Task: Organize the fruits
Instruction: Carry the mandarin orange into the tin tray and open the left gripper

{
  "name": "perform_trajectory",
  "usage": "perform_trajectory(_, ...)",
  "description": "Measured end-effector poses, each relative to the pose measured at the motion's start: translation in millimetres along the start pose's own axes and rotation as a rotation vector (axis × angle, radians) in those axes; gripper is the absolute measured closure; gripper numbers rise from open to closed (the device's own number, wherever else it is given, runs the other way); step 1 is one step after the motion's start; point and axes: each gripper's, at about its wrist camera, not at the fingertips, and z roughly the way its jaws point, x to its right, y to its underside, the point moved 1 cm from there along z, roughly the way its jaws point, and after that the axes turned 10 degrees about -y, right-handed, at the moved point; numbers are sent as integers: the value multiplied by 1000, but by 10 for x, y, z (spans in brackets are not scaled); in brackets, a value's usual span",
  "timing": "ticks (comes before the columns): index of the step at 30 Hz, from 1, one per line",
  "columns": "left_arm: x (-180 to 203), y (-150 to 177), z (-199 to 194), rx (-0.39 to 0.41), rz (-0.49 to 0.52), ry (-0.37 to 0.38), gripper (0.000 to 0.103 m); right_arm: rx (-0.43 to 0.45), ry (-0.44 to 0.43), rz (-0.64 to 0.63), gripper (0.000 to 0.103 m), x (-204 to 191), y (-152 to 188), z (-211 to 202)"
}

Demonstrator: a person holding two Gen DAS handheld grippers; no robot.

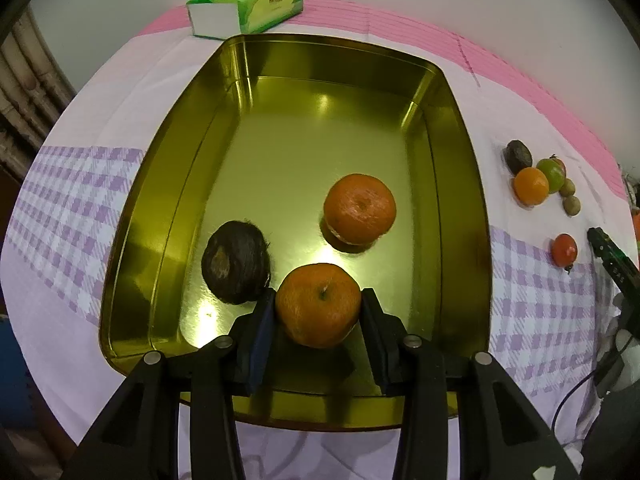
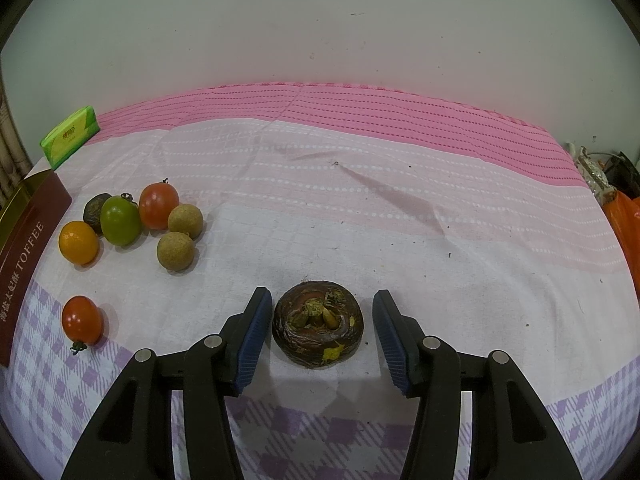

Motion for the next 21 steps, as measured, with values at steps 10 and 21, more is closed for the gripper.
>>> perform_trajectory(10,-69,-55,80,-9,-12,-14,64,1,-1,8,49,12,-2,-4)
perform_trajectory(21,-66,-46,91,3,-8,-31,63,5,14,18,49,-5,65,-44)
